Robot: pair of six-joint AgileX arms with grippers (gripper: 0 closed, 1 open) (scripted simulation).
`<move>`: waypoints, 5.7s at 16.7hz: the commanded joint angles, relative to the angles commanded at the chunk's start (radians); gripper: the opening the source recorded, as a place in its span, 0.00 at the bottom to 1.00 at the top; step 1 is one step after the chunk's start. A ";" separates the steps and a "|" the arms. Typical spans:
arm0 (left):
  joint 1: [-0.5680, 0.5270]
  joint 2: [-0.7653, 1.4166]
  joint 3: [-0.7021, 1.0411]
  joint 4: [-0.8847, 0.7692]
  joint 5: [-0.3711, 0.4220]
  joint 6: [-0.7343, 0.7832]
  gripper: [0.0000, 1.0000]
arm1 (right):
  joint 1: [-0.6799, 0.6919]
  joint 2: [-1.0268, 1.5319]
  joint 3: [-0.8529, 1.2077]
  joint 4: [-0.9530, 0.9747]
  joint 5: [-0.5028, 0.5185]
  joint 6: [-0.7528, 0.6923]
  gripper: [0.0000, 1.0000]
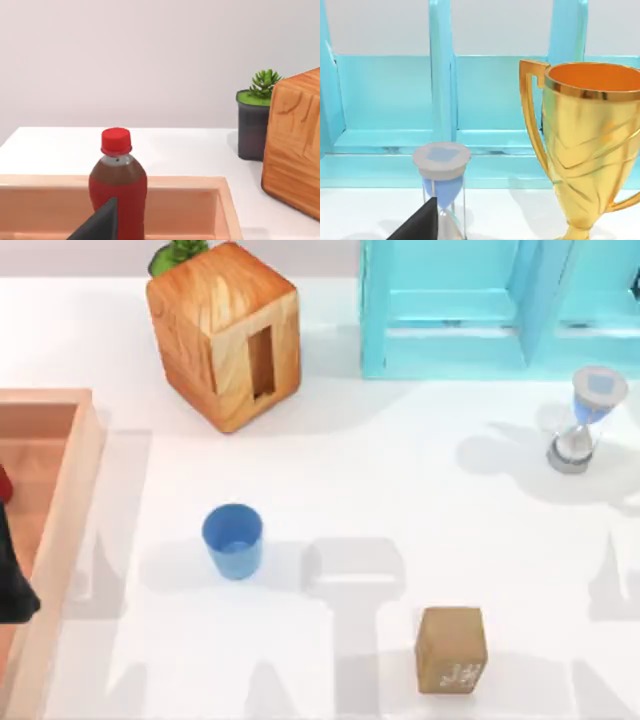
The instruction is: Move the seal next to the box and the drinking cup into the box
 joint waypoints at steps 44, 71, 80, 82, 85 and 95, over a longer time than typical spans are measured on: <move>-1.078 2.202 1.949 -1.323 0.002 -1.049 1.00 | 0.000 0.000 0.000 0.000 0.000 0.000 1.00; -1.076 2.255 1.715 -1.036 0.003 -1.046 0.10 | 0.000 0.000 0.000 0.000 0.000 0.000 1.00; -1.076 2.255 1.715 -1.036 0.003 -1.046 0.00 | 0.000 0.000 0.000 0.000 0.000 0.000 1.00; -1.073 2.251 1.714 -1.038 0.003 -1.043 0.00 | 0.000 0.000 0.000 0.000 0.000 0.000 1.00; -1.034 2.181 1.665 -1.086 0.001 -1.008 0.00 | 0.000 0.000 0.000 0.000 0.000 0.000 1.00; -0.931 1.853 1.522 -1.242 0.000 -0.907 0.00 | 0.000 0.000 0.000 0.000 0.000 0.000 1.00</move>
